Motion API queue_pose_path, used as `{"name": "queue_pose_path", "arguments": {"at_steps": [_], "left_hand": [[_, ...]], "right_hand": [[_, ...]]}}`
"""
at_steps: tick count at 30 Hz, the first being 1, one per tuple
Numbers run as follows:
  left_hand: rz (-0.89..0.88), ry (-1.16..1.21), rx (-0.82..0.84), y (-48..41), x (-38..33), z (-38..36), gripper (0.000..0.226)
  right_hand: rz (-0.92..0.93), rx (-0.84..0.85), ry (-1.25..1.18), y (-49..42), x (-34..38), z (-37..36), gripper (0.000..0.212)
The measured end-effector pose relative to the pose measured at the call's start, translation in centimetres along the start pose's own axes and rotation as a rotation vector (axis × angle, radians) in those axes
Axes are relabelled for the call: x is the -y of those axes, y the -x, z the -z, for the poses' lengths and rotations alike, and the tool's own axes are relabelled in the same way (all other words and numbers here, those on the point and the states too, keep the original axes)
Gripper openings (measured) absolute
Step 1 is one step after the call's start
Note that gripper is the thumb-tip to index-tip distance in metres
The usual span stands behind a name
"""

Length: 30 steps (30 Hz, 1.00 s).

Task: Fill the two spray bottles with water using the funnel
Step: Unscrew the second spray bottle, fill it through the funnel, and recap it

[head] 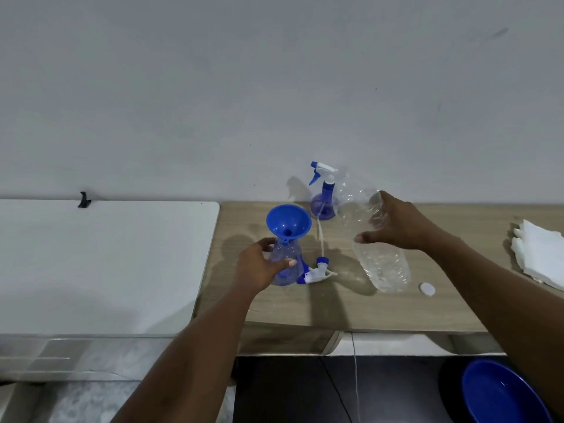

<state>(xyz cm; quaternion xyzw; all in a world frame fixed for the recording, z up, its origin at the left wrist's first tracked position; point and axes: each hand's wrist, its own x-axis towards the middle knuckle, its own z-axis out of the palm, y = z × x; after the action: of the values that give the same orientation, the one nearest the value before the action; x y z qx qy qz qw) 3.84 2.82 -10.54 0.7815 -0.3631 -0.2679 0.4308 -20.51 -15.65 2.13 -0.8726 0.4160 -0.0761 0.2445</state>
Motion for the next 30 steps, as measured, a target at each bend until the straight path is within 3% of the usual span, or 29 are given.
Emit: {"name": "queue_pose_path", "arguments": {"at_steps": [8, 15, 17, 19, 21, 23, 25, 28, 30], "left_hand": [[-0.001, -0.018, 0.010, 0.0, -0.1, 0.0, 0.040], [0.004, -0.024, 0.023, 0.0, 0.1, 0.0, 0.042], [0.005, -0.033, 0.026, 0.0, 0.0, 0.1, 0.043], [0.006, -0.034, 0.019, 0.2, -0.3, 0.1, 0.044], [0.016, -0.034, 0.017, 0.2, -0.4, 0.0, 0.048], [0.037, -0.009, 0.028, 0.1, -0.5, 0.2, 0.050], [0.033, -0.004, 0.061, 0.0, -0.5, 0.3, 0.050], [0.018, -0.018, 0.066, 0.3, -0.6, 0.5, 0.053], [0.037, 0.008, 0.065, 0.2, -0.3, 0.5, 0.057]], "right_hand": [[-0.188, -0.396, -0.396, 2.4, -2.8, -4.2, 0.091], [-0.206, -0.438, -0.510, 2.9, -2.9, -6.3, 0.103], [-0.218, -0.642, -0.501, 3.8, -2.5, -6.9, 0.102], [-0.087, -0.934, -0.431, 5.2, -1.4, -7.3, 0.090], [0.170, -1.053, -0.327, 6.2, 0.9, -7.3, 0.075], [0.433, -0.927, -0.246, 6.5, 4.6, -6.9, 0.062], [0.621, -0.616, -0.109, 5.8, 8.3, -6.1, 0.062], [0.602, -0.123, 0.310, 3.0, 12.0, -4.8, 0.092], [0.597, 0.021, 0.571, 0.8, 13.2, -4.4, 0.104]]}}
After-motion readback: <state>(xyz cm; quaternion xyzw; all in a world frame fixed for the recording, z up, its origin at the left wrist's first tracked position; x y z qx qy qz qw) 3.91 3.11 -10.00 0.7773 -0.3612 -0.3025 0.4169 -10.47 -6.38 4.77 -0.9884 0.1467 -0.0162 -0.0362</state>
